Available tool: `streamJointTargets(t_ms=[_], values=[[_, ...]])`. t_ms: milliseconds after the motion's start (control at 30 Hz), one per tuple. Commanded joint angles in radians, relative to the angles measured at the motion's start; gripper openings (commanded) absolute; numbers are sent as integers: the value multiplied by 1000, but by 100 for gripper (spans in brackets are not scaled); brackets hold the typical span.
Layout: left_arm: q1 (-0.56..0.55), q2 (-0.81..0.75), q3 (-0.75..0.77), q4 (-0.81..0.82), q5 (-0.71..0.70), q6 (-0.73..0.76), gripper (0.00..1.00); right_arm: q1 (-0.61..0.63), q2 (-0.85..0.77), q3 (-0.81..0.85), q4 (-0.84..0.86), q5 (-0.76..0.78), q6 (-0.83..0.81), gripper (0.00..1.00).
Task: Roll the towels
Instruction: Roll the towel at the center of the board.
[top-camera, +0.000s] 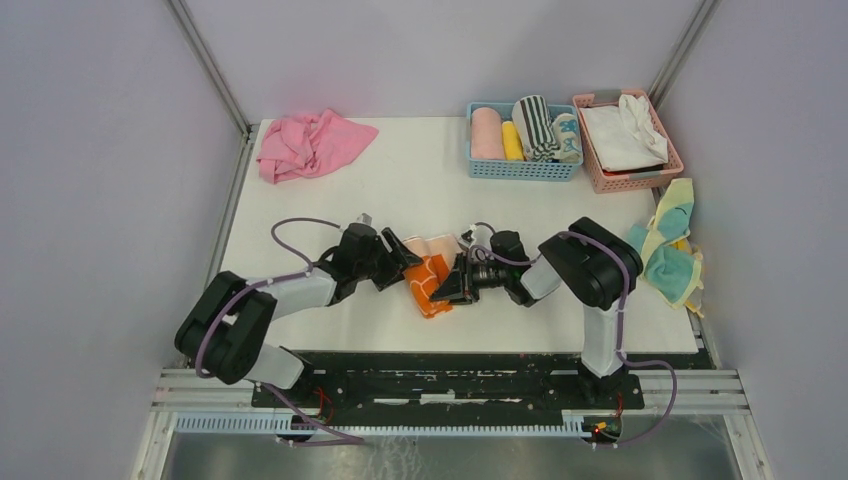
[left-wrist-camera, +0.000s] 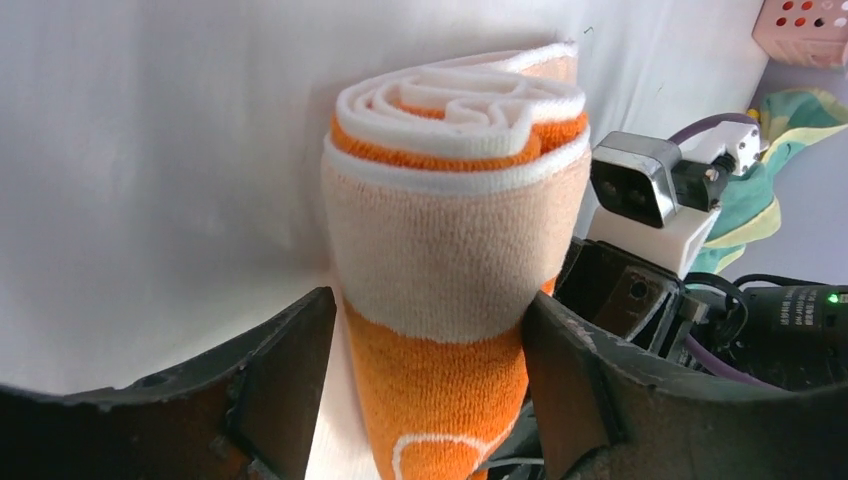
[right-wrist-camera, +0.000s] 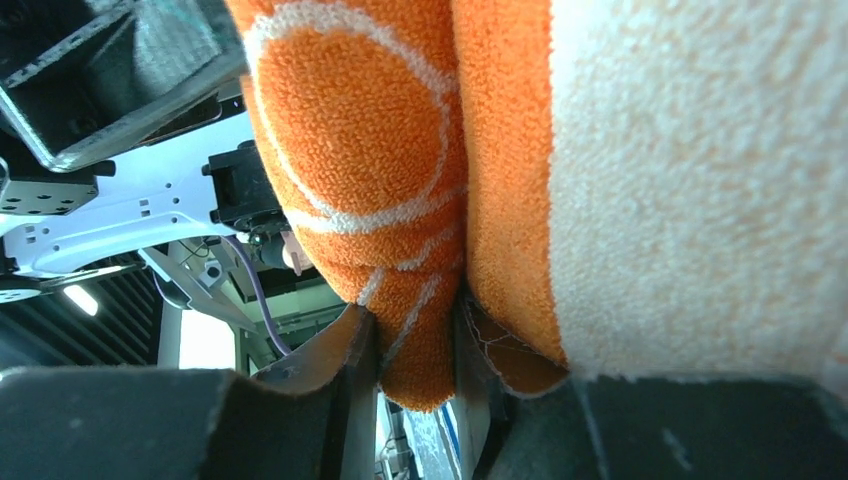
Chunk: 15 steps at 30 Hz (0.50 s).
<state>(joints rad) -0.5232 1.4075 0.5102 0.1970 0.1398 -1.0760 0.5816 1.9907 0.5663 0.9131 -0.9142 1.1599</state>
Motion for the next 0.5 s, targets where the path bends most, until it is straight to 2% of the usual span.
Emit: streamJointTargets(t_ms=[0,67,200,333,467], values=[[5,90,72,14,-7,55,70,-4,-33,-5,-276,82,-122,29],[5,123,68,-7,-28,44,63,-1,-116,26,-469,130,-230,33],[-4,152,47,-25,-85,30,54,34,-320,108,-868,304,-464,48],[-19,151,24,-46,-136,16,53,106,-505,192,-1157,579,-600,62],[-33,135,15,-73,-170,-7,53,237,-628,284,-1343,880,-693,71]])
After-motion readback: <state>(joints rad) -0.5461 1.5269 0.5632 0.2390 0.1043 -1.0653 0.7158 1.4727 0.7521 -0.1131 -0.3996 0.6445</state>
